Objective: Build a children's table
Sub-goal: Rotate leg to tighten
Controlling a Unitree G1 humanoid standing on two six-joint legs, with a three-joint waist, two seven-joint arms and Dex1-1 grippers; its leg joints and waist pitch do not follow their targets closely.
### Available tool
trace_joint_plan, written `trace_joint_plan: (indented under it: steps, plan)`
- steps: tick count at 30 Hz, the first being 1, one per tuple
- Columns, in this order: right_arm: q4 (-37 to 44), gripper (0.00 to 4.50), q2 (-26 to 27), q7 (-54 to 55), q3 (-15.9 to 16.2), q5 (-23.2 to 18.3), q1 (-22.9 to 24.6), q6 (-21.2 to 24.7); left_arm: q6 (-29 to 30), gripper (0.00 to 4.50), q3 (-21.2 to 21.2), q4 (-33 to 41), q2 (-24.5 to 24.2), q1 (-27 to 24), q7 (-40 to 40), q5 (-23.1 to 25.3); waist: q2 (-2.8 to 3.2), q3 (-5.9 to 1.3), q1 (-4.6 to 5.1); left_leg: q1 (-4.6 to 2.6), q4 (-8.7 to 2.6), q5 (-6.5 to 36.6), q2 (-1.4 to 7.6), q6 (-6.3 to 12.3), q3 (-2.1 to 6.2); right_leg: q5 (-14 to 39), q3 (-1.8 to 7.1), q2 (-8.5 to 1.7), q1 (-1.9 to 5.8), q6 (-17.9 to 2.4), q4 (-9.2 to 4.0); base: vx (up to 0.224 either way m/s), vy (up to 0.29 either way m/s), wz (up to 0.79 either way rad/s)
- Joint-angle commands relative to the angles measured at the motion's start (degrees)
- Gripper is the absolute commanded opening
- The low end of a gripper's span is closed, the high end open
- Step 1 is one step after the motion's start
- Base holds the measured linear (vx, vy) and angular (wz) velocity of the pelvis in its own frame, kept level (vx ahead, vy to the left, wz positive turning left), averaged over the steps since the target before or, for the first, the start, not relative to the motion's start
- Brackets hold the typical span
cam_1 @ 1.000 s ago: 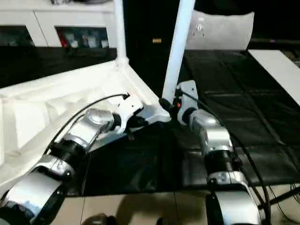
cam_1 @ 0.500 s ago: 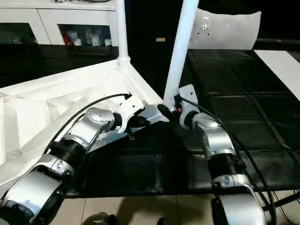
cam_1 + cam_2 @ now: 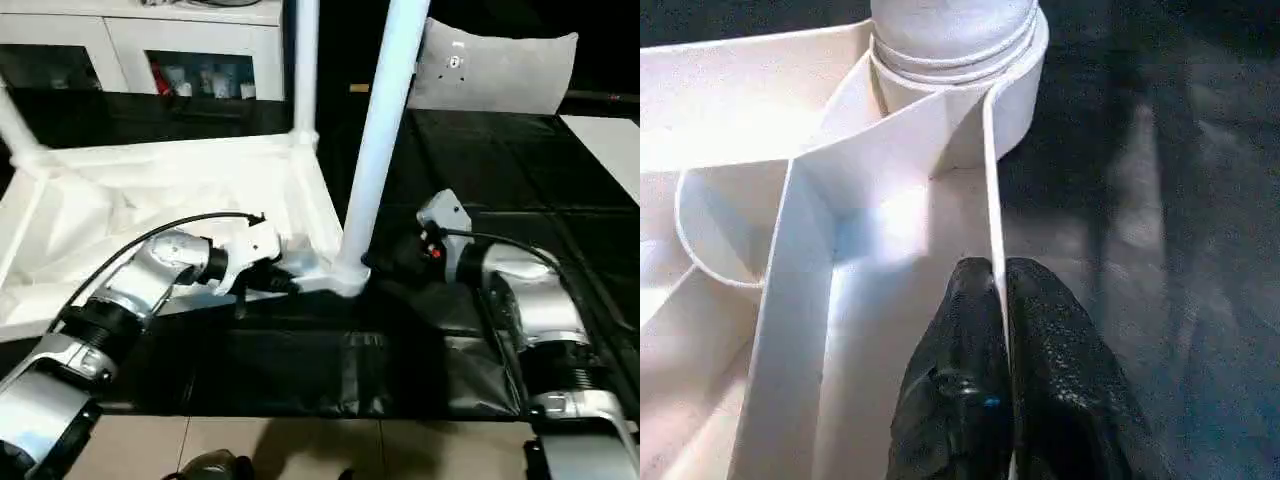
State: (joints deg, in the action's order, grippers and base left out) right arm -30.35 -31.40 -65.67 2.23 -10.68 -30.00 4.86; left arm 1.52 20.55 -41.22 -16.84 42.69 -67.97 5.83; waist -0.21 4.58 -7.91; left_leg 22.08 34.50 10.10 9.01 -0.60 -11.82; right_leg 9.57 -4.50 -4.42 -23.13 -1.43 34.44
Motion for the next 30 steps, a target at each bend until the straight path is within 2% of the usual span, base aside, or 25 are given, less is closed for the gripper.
trace_joint_plan:
  steps: [1,6,8,10,11,12,16,18,20,23,26,27,30]
  plan:
    - [1.34,4.45,-0.23,-2.22,0.99,-0.58,0.08,-1.36,-2.04,0.00,2.94,3.05,-0.29,-0.88,-5.63,-0.60,-1.01,-4.92,0.01,-1.48,-3.72,10.53,5.03,4.01,2.19,14.68,3.11,-5.86,2.79,-13.01,-4.03,0.000,0.000,0.00]
    - [1.84,4.45,0.95,-5.16,1.51,-1.39,0.49,-0.85,-2.21,0.00,3.85,4.36,-1.22,-1.51,-8.50,-0.87,-0.88,-4.92,-0.23,-1.41,-3.71,10.24,5.04,4.00,2.17,15.32,3.06,-5.84,2.67,-13.01,-3.93,0.000,0.000,0.00]
    - [2.49,4.18,1.31,-7.05,2.21,-1.92,1.05,-0.01,-2.43,0.00,3.95,4.27,-1.35,-1.51,-8.87,-0.73,-0.71,-4.94,-0.30,-1.53,-3.78,10.92,5.11,3.61,2.25,16.09,3.01,-5.81,2.65,-12.83,-4.02,0.000,0.000,0.00]
    - [2.52,4.09,1.22,-7.50,2.53,-2.08,1.15,0.08,-2.52,0.00,3.91,4.23,-1.37,-1.51,-9.01,-0.68,-0.74,-4.93,-0.31,-1.53,-3.83,10.96,5.14,3.54,2.28,15.96,3.01,-5.79,2.63,-12.79,-4.00,0.000,0.000,0.00]
    - [2.43,3.86,1.23,-7.63,2.69,-2.17,1.17,-0.13,-2.53,0.00,3.81,4.26,-1.35,-1.54,-9.30,-0.83,-0.54,-4.96,-0.44,-1.66,-3.81,11.11,5.18,3.32,2.29,15.86,3.04,-5.86,2.54,-12.95,-4.02,0.000,0.000,0.00]
    - [2.19,3.86,1.29,-7.64,2.71,-2.30,1.11,-0.40,-2.30,0.00,3.63,4.51,-1.30,-1.66,-9.64,-1.24,-0.52,-5.00,-0.54,-1.72,-3.81,11.37,5.21,3.04,2.24,15.67,3.09,-5.87,2.53,-13.06,-4.02,0.000,0.000,0.00]
    - [1.94,3.57,2.26,-8.92,2.13,-3.40,1.00,0.61,-1.73,0.00,3.47,5.49,-1.35,-2.01,-10.40,-1.71,-0.64,-5.06,-0.68,-1.52,-3.80,10.71,5.15,3.16,2.29,14.33,3.05,-5.85,2.70,-13.27,-3.76,0.000,0.000,0.00]
    - [2.00,3.34,2.60,-9.15,2.18,-3.46,0.95,0.95,-1.83,0.00,3.47,5.39,-1.32,-2.03,-10.45,-1.59,-0.59,-5.12,-0.75,-1.56,-3.75,10.34,5.14,3.26,2.26,14.22,3.06,-5.92,2.68,-13.27,-3.78,0.000,0.000,0.00]
    - [1.89,3.28,2.82,-9.08,2.36,-3.40,0.83,0.99,-1.87,0.00,3.46,5.29,-1.28,-1.98,-10.52,-1.55,-0.46,-5.17,-0.83,-1.56,-3.71,9.91,5.17,3.36,2.26,13.52,3.03,-5.83,2.68,-13.50,-3.64,0.000,0.000,0.00]
    - [1.54,2.92,3.24,-9.08,3.00,-3.46,0.52,1.13,-1.87,0.00,3.49,4.97,-1.22,-1.72,-10.42,-1.50,-0.56,-5.11,-0.86,-1.62,-3.77,10.61,5.16,2.95,2.28,14.65,2.97,-5.92,2.68,-13.20,-3.81,0.000,0.000,0.00]
    - [1.70,2.81,3.23,-9.28,3.15,-3.61,0.56,1.36,-1.84,0.00,3.49,4.95,-1.23,-1.66,-10.40,-1.49,-0.60,-5.09,-0.86,-1.57,-3.77,10.66,5.15,2.87,2.27,14.96,2.99,-5.92,2.72,-13.02,-3.83,0.000,0.000,0.00]
    - [2.14,2.57,3.22,-9.71,3.31,-3.88,0.74,1.91,-1.77,0.00,3.46,4.96,-1.26,-1.62,-10.35,-1.47,-0.61,-5.11,-0.84,-1.58,-3.77,10.54,5.12,2.83,2.26,14.96,2.99,-5.89,2.72,-12.91,-3.84,0.000,0.000,0.00]
    - [2.71,2.48,3.36,-10.39,3.19,-4.22,1.01,2.74,-1.68,0.00,3.34,4.90,-1.30,-1.61,-10.34,-1.37,-0.61,-5.13,-0.88,-1.51,-3.72,10.15,5.13,3.07,2.26,14.52,2.96,-5.87,2.76,-12.99,-3.73,0.000,0.000,0.00]
